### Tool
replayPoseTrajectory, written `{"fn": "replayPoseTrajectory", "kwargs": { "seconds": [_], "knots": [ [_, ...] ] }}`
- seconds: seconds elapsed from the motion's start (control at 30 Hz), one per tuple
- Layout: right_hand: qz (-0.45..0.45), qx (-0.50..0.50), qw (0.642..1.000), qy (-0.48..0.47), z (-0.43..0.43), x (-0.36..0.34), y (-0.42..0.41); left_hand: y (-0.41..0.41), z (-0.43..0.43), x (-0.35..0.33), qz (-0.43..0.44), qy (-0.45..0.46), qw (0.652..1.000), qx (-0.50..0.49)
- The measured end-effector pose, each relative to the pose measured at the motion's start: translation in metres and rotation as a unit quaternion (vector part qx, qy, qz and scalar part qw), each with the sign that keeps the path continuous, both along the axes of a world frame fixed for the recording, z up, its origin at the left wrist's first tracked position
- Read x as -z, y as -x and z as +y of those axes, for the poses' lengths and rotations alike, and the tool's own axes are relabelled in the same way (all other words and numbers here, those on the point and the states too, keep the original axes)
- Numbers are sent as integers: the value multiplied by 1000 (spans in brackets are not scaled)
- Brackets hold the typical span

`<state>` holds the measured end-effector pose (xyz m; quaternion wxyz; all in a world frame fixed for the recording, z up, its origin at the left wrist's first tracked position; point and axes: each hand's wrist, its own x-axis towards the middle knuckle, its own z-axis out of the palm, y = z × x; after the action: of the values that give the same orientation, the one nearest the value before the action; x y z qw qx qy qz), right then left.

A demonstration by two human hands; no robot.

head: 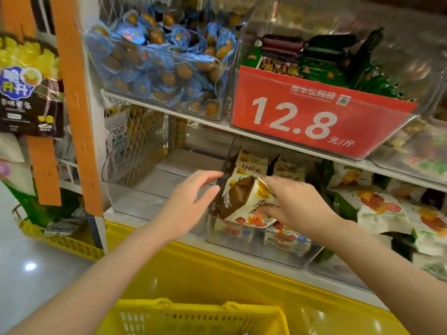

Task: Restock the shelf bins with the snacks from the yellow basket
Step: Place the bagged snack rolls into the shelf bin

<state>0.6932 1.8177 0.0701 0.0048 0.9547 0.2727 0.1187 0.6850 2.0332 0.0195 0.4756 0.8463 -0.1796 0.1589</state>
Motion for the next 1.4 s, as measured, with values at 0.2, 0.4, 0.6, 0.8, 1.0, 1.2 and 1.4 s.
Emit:
{"fn": "replayPoseTrajectory", "kwargs": {
  "seconds": [0.2,0.4,0.6,0.8,1.0,1.2,1.4],
  "knots": [
    [24,-16,999,38,-3,-4,-6,-50,-10,-7,-36,-51,996,65],
    [68,-26,997,-3,-14,3,-14,-107,-9,-10,30,-285,952,106],
    [105,9,994,-6,-10,1,-22,-122,-23,-23,64,-364,921,125],
    [74,12,995,-62,-2,-1,-23,-117,-23,-21,57,-289,947,127],
    [109,34,992,-51,16,-1,-45,-116,-23,-21,10,-156,983,91],
    [94,56,993,50,32,11,-63,-122,-23,-17,4,-130,987,91],
    [48,78,991,99,45,15,-59,-124,-28,-18,0,-114,989,90]
  ]
}}
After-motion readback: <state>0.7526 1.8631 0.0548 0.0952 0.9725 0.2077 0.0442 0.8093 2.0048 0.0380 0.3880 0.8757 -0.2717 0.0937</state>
